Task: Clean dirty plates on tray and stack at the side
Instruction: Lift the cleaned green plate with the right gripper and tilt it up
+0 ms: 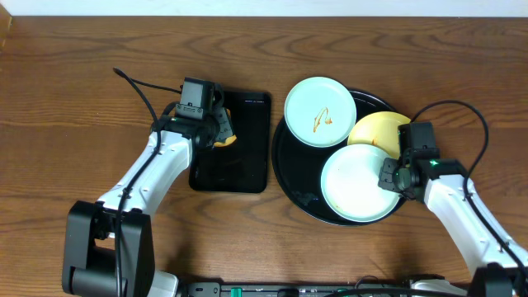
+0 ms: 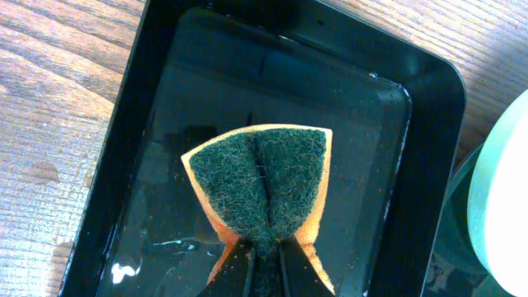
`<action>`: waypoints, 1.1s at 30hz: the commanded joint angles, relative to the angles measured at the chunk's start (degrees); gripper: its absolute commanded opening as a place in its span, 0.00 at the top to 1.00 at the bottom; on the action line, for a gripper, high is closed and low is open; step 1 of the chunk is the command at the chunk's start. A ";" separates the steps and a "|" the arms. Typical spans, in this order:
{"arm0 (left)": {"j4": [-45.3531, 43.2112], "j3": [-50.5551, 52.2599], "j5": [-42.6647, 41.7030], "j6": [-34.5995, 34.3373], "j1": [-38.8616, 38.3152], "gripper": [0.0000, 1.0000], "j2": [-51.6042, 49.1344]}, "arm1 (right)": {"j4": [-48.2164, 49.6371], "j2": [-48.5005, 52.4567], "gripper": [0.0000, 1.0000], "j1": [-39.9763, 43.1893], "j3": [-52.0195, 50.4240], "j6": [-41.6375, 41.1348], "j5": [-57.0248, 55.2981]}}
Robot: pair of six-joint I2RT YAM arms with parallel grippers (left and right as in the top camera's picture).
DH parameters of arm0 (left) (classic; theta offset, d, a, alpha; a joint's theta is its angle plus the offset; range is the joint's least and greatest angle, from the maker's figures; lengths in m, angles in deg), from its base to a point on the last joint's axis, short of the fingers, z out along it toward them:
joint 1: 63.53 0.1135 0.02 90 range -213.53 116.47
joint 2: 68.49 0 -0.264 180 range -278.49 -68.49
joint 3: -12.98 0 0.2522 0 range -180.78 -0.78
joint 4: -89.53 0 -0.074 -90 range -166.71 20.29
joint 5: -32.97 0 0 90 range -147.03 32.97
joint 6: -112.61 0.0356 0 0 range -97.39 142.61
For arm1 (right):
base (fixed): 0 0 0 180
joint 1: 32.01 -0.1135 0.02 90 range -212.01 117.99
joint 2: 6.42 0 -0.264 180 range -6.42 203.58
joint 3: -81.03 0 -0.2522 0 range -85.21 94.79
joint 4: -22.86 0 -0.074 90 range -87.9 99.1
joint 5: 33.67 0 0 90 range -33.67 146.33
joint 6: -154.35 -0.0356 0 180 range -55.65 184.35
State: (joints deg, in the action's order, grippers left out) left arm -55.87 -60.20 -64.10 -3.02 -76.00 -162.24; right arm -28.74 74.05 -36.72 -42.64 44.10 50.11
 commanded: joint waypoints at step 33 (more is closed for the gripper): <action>0.98 -0.70 1.11 0.50 0.13 0.93 -0.59 | 14.95 -9.92 0.99 -0.94 0.79 17.86 8.50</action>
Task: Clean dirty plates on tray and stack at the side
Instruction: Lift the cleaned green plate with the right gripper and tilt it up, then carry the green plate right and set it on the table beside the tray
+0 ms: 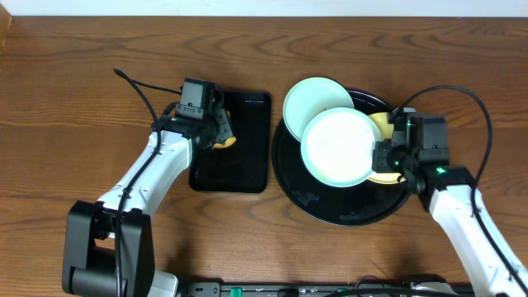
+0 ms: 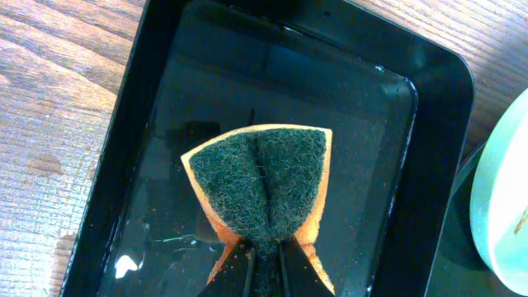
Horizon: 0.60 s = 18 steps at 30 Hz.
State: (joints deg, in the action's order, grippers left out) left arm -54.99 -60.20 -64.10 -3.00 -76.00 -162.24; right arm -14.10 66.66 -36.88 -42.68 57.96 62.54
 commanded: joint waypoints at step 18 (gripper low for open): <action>0.11 -0.70 1.11 0.48 0.13 0.92 -0.59 | 4.15 -8.68 0.99 -27.54 2.69 20.90 -43.04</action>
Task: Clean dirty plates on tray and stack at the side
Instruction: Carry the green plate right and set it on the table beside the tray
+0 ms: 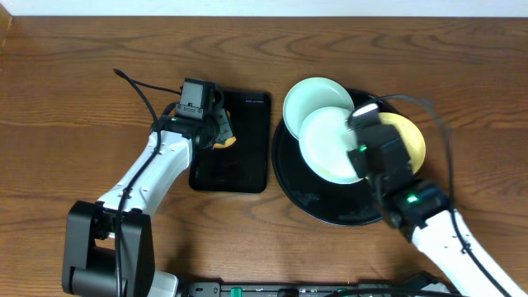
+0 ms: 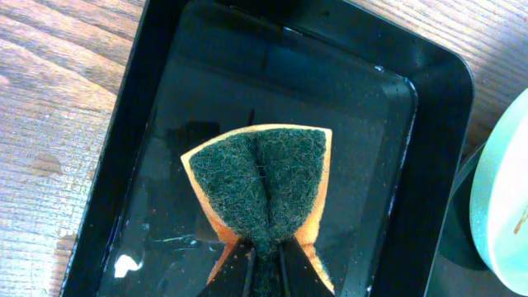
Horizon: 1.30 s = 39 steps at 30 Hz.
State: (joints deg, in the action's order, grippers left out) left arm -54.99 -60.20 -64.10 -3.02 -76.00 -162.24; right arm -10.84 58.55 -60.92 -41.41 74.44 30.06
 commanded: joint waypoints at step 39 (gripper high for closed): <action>0.13 -0.70 1.11 0.50 0.13 0.93 -0.59 | 4.11 3.56 0.99 52.92 1.42 -44.94 14.58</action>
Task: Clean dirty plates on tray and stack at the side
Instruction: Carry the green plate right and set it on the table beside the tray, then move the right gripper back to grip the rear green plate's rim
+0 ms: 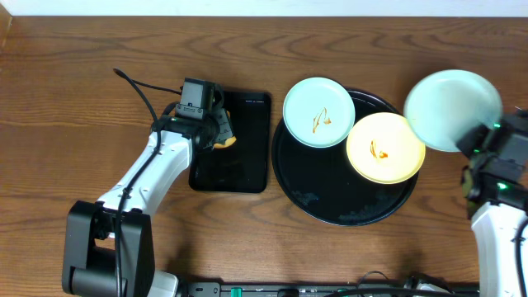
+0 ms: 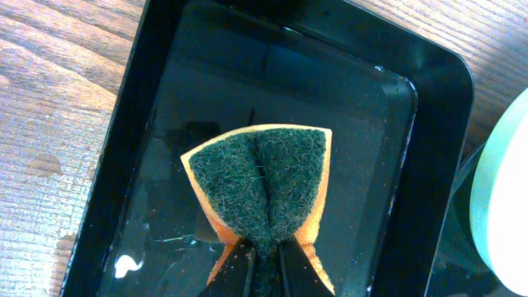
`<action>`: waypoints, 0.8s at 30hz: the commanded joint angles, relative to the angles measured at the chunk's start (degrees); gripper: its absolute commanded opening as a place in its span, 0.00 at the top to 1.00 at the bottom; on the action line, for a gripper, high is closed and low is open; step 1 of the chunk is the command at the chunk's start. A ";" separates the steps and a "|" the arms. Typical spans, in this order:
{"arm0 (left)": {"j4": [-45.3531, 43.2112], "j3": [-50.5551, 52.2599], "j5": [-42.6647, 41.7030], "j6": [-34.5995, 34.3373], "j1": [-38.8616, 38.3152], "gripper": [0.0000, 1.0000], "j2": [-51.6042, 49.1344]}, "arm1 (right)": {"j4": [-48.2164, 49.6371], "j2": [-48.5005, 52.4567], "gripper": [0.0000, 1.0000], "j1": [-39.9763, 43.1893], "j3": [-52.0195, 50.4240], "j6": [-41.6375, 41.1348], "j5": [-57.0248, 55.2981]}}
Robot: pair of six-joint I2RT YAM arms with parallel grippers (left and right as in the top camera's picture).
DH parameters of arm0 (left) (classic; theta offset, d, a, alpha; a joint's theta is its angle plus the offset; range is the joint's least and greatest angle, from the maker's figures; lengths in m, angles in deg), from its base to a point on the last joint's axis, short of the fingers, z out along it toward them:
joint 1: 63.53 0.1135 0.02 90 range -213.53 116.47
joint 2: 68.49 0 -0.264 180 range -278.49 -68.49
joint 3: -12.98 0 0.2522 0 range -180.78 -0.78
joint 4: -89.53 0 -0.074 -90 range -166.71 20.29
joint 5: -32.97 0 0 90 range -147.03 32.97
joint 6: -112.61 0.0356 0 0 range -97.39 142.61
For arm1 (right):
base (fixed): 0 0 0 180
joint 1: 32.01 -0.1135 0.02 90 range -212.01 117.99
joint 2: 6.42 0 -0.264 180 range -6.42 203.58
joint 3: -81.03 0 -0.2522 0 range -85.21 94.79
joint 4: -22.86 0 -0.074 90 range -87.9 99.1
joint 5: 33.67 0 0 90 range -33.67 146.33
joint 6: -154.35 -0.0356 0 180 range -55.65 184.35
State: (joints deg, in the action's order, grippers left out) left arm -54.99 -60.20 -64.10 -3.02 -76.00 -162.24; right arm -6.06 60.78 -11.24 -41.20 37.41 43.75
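Note:
My left gripper (image 2: 264, 257) is shut on a folded orange sponge (image 2: 260, 177), green scouring face up, over the black water tray (image 2: 124, 148). In the overhead view the sponge (image 1: 221, 132) hangs at that tray's left side. On the round black tray (image 1: 330, 210) lie a mint plate with a brown smear (image 1: 319, 112) and a yellow plate with a smear (image 1: 385, 147). My right gripper (image 1: 473, 139) holds a clean-looking mint plate (image 1: 452, 99) lifted over the table right of the round tray; the plate hides its fingertips.
The rectangular water tray (image 1: 247, 177) stands just left of the round tray. The smeared mint plate overhangs the round tray's upper left rim, and its edge (image 2: 495, 206) shows at the right of the left wrist view. Bare wood surrounds both trays.
My right gripper held the mint plate over the round tray's middle; now it holds it over the table to the right, leaving the smeared yellow plate uncovered. The left arm and sponge have not moved.
The clean mint plate first lay on the yellow plate at the round tray's lower right, my right gripper at its rim. Later it was lifted over the tray's middle, and now it is beyond the tray's right side. The left gripper held the sponge over the water throughout.

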 commanded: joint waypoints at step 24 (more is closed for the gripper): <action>1.31 -0.70 1.11 0.50 0.13 0.93 -0.59 | 4.02 13.68 0.60 10.80 1.22 8.41 24.70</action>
State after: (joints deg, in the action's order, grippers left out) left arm -53.92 -60.20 -64.10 -3.02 -76.00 -162.24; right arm -2.21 74.44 1.13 -41.06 36.08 57.25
